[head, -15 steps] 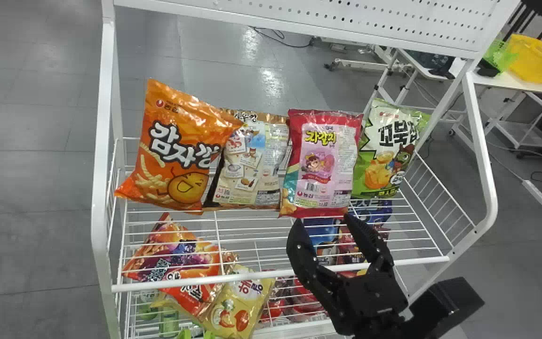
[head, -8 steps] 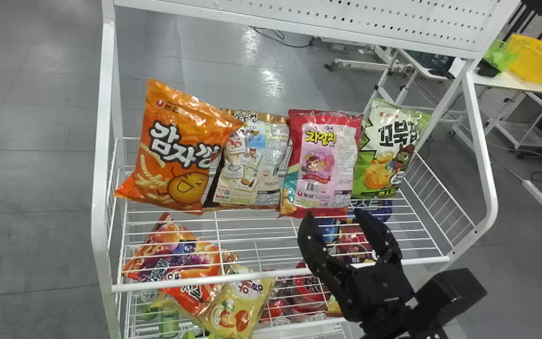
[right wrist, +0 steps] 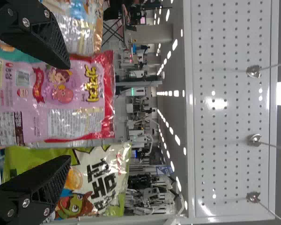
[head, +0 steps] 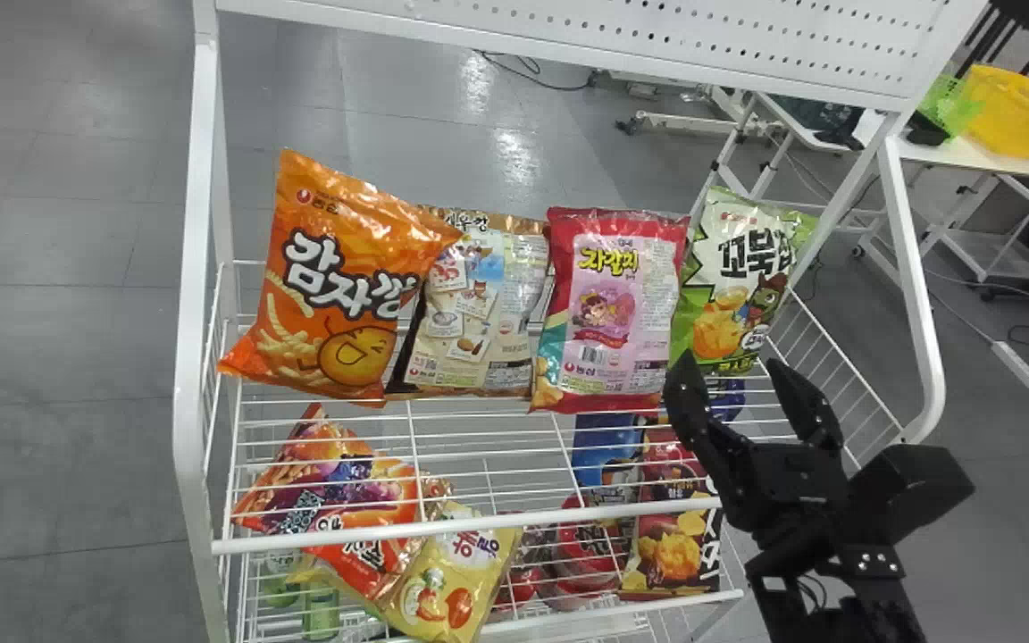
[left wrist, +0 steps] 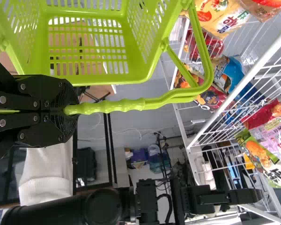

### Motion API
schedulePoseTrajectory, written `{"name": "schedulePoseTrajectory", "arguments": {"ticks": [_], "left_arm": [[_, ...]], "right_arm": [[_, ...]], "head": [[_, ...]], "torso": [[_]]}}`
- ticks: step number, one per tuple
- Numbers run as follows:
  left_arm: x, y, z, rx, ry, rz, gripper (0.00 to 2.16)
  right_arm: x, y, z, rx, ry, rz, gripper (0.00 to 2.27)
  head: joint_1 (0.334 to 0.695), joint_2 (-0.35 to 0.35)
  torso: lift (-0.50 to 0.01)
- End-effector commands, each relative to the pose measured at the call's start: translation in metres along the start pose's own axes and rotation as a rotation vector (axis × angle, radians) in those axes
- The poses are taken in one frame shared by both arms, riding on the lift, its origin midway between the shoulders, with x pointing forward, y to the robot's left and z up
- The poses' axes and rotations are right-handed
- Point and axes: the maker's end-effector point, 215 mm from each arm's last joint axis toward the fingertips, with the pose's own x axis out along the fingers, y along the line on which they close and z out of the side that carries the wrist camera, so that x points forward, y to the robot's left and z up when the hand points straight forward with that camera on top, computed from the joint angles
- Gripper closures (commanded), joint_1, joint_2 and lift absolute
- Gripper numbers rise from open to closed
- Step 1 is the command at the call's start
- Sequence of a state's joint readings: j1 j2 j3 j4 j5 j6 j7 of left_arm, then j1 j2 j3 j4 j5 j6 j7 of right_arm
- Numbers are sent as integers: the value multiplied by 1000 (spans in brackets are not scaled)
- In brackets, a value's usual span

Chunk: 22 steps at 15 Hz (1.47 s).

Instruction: Hold basket handle with left hand then pick Gkobukchip with right hand and place into basket

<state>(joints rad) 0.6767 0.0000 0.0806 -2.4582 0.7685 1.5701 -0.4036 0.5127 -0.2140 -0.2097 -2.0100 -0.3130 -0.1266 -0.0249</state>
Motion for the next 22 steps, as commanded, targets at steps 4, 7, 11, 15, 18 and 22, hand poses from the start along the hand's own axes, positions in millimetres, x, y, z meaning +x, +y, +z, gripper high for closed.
{"name": "schedulePoseTrajectory", "arguments": {"ticks": [4, 7, 11, 15, 18, 22], "left_arm": [[3, 5, 0, -3, 5, 15, 1717], [4, 8, 0, -7, 7, 20, 1717], [5, 13, 2, -12, 8, 26, 1717], [8, 19, 5, -22, 12, 25, 1717], [7, 22, 7, -30, 8, 25, 1717], [9, 24, 9, -33, 9, 23, 1717]], "right_arm": [[54, -57, -16, -41, 25, -77, 144], [76, -63, -44, -30, 143, -35, 144], [96, -72, -52, -15, 191, -29, 144], [120, -80, -54, -7, 212, -46, 144], [135, -98, -51, 10, 218, -80, 144], [149, -110, -50, 6, 222, -101, 144]], "head": [[695, -350], [695, -350], [695, -350], [695, -350], [695, -350], [695, -350]], "torso": [[-32], [-32], [-32], [-32], [-32], [-32]]}}
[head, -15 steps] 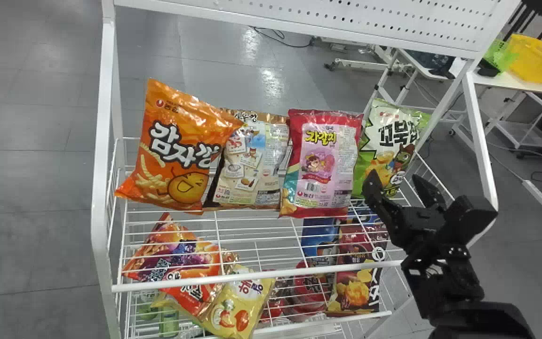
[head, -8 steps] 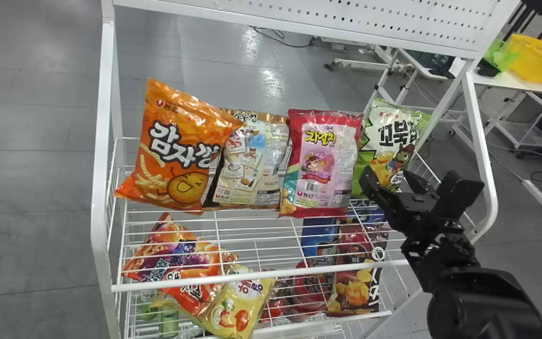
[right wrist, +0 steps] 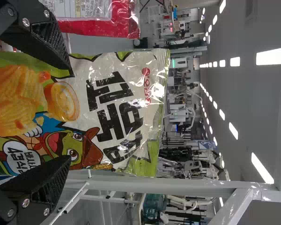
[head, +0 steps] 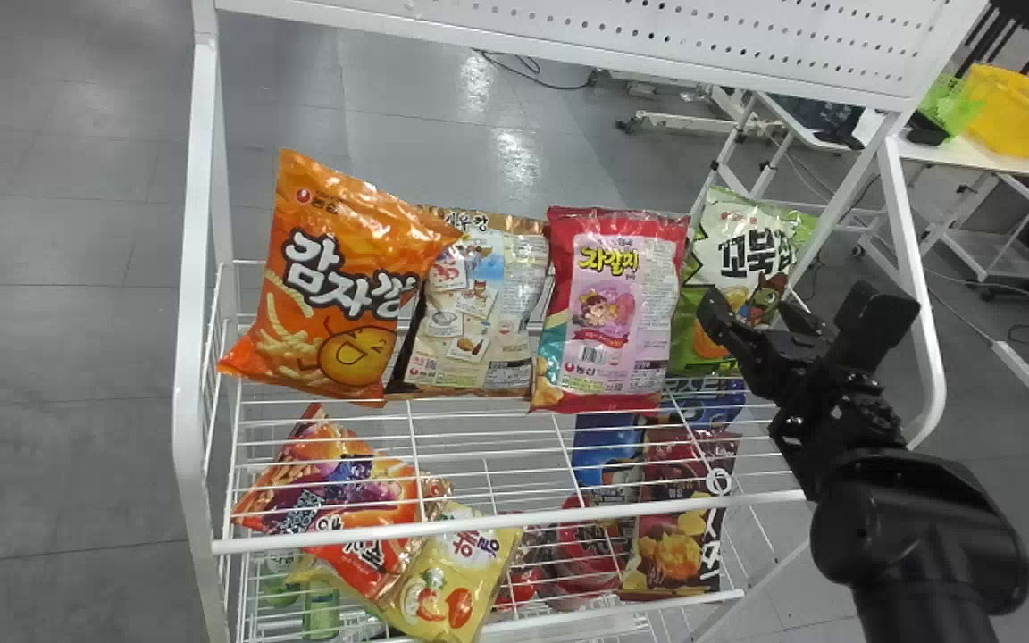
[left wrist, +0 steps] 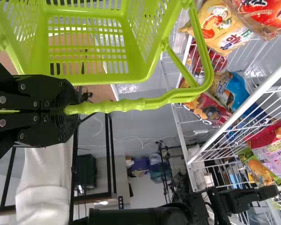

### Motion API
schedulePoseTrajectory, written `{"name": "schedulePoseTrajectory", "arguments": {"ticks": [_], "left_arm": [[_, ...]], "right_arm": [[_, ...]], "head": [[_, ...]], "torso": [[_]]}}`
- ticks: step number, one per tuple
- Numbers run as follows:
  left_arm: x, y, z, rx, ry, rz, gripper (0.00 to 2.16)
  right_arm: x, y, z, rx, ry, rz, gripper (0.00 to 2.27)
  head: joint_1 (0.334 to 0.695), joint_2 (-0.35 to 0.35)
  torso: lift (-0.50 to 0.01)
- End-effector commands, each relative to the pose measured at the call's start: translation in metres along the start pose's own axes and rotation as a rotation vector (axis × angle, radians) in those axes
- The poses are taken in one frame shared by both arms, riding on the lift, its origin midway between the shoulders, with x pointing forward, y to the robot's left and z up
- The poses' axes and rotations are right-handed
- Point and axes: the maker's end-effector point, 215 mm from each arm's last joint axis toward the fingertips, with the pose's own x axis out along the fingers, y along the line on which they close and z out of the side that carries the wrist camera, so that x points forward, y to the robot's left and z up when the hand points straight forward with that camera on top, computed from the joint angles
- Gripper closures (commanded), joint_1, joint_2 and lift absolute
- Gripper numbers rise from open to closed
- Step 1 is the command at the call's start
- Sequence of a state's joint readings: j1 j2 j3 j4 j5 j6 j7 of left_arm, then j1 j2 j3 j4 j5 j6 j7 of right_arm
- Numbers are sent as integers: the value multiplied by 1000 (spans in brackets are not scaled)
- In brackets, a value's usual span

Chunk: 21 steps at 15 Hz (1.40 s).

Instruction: Hold basket handle with left hand then pick Gkobukchip with right hand and place into basket

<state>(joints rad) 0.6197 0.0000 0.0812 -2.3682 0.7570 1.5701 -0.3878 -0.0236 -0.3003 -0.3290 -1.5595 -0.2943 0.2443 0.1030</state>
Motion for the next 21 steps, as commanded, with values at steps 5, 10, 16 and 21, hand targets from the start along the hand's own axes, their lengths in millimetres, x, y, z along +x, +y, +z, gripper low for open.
{"name": "schedulePoseTrajectory", "arguments": {"ticks": [5, 10, 16, 21], "left_arm": [[3, 2, 4, -2, 1, -3, 1717], [4, 2, 2, -7, 5, -2, 1717], [5, 0, -4, -9, 12, -4, 1717], [5, -2, -11, -16, 19, -8, 1717]], "right_arm": [[12, -14, 0, -30, 24, -18, 157], [9, -12, -20, -11, 99, 8, 1612], [-9, -5, 18, -3, 2, 15, 1720], [-33, -7, 34, -4, -27, 1, 1717]], "head": [[695, -350], [695, -350], [695, -350], [695, -350]], "torso": [[-32], [-32], [-32], [-32]]}}
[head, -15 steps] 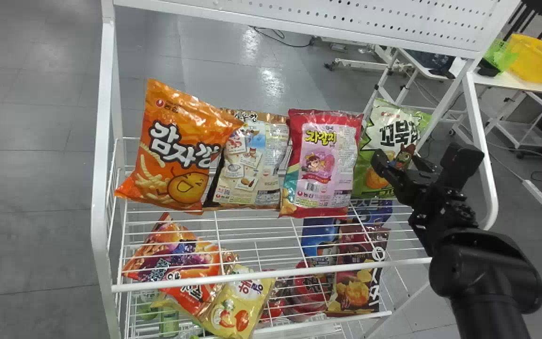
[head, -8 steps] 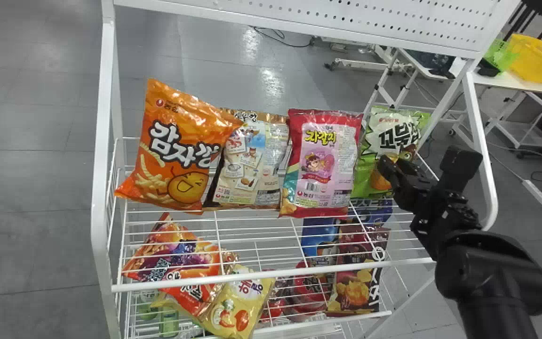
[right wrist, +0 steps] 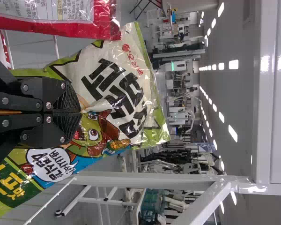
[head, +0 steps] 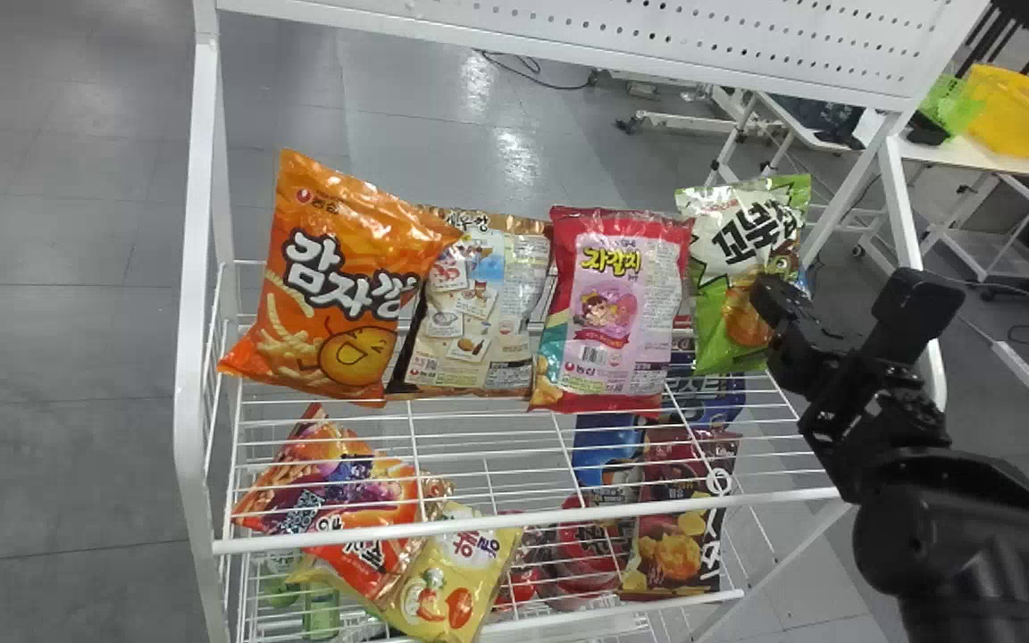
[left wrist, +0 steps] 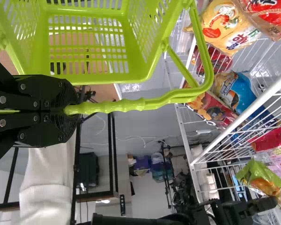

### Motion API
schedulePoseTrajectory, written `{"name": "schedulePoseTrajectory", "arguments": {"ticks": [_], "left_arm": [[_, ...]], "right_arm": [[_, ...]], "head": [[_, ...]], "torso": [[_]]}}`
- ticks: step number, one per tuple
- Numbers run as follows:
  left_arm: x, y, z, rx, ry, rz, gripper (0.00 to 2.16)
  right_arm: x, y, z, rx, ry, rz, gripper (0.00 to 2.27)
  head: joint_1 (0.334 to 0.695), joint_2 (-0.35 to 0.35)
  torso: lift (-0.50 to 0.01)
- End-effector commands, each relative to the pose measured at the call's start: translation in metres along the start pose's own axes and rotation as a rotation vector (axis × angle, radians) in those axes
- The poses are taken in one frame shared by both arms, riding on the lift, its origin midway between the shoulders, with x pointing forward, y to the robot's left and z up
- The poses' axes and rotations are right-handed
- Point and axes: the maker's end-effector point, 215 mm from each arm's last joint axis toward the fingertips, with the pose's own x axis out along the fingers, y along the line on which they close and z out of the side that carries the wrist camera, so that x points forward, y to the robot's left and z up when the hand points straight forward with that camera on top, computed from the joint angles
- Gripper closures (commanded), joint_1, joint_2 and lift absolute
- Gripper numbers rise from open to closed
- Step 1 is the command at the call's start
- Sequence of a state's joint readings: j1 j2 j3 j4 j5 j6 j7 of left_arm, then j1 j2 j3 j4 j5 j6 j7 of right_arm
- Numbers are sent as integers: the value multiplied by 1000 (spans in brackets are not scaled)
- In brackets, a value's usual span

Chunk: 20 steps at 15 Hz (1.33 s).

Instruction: Hold basket handle with left hand then pick Gkobukchip with right hand and place into basket

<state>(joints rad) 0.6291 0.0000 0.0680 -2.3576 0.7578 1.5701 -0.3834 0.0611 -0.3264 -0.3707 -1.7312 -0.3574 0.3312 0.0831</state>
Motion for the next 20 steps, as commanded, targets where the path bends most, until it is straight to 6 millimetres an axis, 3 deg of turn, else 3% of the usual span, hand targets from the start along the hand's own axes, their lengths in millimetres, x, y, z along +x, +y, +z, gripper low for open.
{"name": "schedulePoseTrajectory", "arguments": {"ticks": [1, 6, 10, 13, 17, 20], "left_arm": [[2, -4, -3, 2, 6, -5, 1717], [0, -9, -6, 6, 4, -12, 1717], [-1, -11, -8, 6, 5, -14, 1717], [-1, -13, -8, 13, 3, -15, 1717], [-1, -15, -12, 9, 7, -18, 1717], [-1, -13, -15, -3, 11, -25, 1717]], "right_arm": [[-15, -7, 7, -15, -22, -29, 1717], [-44, -39, 40, -14, -120, -111, 1717], [-87, -35, 52, 44, -142, -76, 1717], [-112, -15, 42, 80, -121, -14, 1717], [-135, 15, 15, 155, -25, 93, 1717], [-160, 47, -23, 206, 140, 188, 1720]], "head": [[695, -350], [695, -350], [695, -350], [695, -350], [695, -350], [695, -350]], "torso": [[-32], [-32], [-32], [-32], [-32], [-32]]}}
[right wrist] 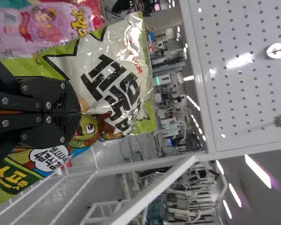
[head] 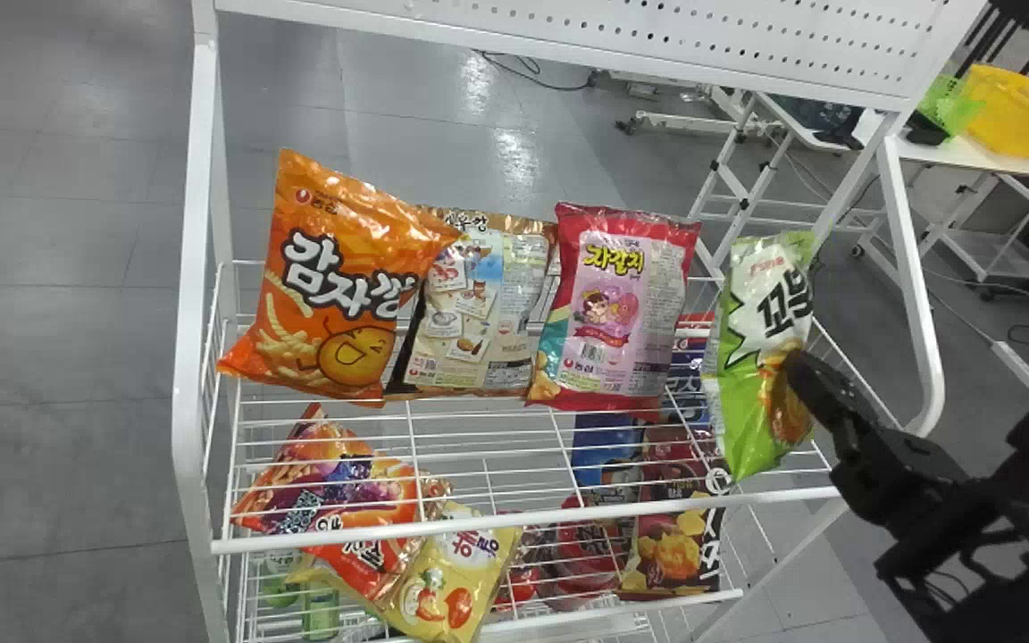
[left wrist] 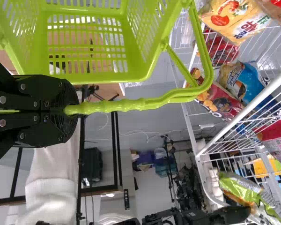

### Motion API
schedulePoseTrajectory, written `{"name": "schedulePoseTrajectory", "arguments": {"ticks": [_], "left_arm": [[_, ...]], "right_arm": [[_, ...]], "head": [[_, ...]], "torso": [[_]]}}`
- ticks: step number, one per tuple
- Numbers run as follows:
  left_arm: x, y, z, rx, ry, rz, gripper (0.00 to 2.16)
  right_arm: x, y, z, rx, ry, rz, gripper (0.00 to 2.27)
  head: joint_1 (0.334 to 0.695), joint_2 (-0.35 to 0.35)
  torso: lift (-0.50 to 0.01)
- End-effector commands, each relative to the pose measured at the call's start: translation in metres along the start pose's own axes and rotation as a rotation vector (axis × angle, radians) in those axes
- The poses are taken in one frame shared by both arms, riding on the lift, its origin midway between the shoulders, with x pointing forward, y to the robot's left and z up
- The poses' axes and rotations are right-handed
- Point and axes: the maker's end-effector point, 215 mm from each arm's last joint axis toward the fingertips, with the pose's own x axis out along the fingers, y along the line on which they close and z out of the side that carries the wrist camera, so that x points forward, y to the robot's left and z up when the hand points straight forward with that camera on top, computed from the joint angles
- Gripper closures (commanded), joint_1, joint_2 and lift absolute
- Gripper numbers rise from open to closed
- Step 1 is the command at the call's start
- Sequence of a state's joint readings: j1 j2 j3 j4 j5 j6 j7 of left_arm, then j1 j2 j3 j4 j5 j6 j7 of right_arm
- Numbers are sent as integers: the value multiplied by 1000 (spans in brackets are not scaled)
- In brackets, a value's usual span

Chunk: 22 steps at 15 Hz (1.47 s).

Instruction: Hold basket handle with left hand then pick Gkobukchip with right hand and place into basket

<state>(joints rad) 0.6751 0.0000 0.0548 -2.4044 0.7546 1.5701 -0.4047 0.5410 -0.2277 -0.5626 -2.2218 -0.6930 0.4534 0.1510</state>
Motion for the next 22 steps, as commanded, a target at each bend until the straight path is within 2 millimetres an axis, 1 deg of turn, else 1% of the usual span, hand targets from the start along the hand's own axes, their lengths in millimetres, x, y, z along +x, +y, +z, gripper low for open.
{"name": "schedulePoseTrajectory", "arguments": {"ticks": [1, 2, 3, 4, 5, 7, 9, 10, 12, 14, 16, 18, 22], "left_arm": [[1, 2, -2, -14, 3, -2, 1717], [1, 2, -2, -14, 3, -4, 1717], [1, 2, -2, -14, 3, -5, 1717], [1, 2, -2, -14, 3, -5, 1717], [1, 2, -2, -14, 3, -5, 1717], [0, 4, -2, -18, 2, -2, 1717], [0, 4, -2, -18, 2, 0, 1717], [0, 5, -1, -17, 0, 1, 1717], [0, 8, -1, -16, 1, 12, 1717], [0, 9, -1, -18, 1, 13, 1717], [0, 10, -1, -20, 1, 14, 1717], [0, 10, -1, -21, 3, 12, 1717], [1, 8, 0, -16, 2, 7, 1717]], "right_arm": [[-16, 24, -34, 15, 138, 45, 1720], [-24, 37, -56, 17, 232, 79, 1835], [-30, 45, -71, 19, 295, 94, 1892], [-40, 51, -88, 26, 367, 113, 1892], [-50, 57, -97, 45, 416, 137, 1892], [-78, 72, -127, 106, 563, 195, 1892], [-102, 83, -145, 144, 673, 237, 1895], [-111, 86, -149, 154, 707, 252, 1946], [-131, 92, -158, 191, 784, 282, 1956], [-165, 104, -170, 221, 916, 330, 1956], [-167, 115, -163, 219, 908, 365, 1956], [-168, 123, -162, 232, 908, 390, 1956], [-172, 139, -171, 227, 935, 425, 1956]], "head": [[695, -350], [695, -350], [695, -350], [695, -350], [695, -350], [695, -350], [695, -350], [695, -350], [695, -350], [695, -350], [695, -350], [695, -350], [695, -350]], "torso": [[-32], [-32], [-32], [-32], [-32], [-32], [-32], [-32], [-32], [-32], [-32], [-32], [-32]]}}
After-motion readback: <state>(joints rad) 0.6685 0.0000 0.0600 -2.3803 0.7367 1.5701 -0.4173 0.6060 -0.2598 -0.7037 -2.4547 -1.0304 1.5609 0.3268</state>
